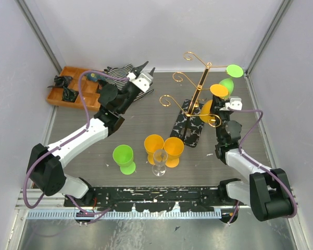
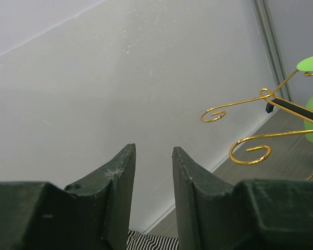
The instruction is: Place the wine glass upside down on the wine glass rack
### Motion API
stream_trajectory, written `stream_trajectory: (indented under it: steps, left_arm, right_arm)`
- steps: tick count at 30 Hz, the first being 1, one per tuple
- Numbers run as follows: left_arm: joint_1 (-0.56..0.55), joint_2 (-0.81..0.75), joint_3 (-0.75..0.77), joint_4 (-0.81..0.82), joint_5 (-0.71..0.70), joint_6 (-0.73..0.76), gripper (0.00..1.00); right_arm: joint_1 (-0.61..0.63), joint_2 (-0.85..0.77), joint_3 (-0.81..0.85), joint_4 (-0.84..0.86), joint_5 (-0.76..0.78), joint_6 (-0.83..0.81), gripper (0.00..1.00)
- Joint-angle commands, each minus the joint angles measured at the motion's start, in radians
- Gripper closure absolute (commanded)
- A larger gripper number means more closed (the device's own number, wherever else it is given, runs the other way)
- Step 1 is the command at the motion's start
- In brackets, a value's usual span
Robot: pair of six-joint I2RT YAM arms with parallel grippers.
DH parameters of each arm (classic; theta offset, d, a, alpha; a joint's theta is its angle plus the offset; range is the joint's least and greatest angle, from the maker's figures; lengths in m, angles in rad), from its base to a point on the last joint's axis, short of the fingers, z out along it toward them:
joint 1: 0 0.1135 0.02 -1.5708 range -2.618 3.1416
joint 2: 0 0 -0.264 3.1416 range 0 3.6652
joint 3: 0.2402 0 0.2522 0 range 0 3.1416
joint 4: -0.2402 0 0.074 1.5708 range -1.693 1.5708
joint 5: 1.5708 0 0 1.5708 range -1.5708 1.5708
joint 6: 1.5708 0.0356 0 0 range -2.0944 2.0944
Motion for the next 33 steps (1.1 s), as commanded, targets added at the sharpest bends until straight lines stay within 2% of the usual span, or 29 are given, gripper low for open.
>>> stream_trajectory:
  steps: [1,12,23,33]
  left_arm:
    - [0.002,0.008,0.027,0.020,-0.011,0.004,0.59]
    - [0.002,0.015,0.030,0.018,-0.015,0.007,0.59]
    - [0.003,0.026,0.040,0.023,-0.007,0.001,0.58]
    - [0.002,0.016,0.027,0.027,-0.015,-0.008,0.58]
  right_arm:
    - [-0.030,0.045,0.038,0.020,0.004,-0.010,0.99]
    - [-0.077,0.059,0.044,0.015,0.025,-0.012,0.99]
    - [-0.111,-0.038,0.011,-0.081,0.025,-0.028,0.99]
    - [-0.111,-0.132,0.019,-0.237,-0.056,-0.053,0.99]
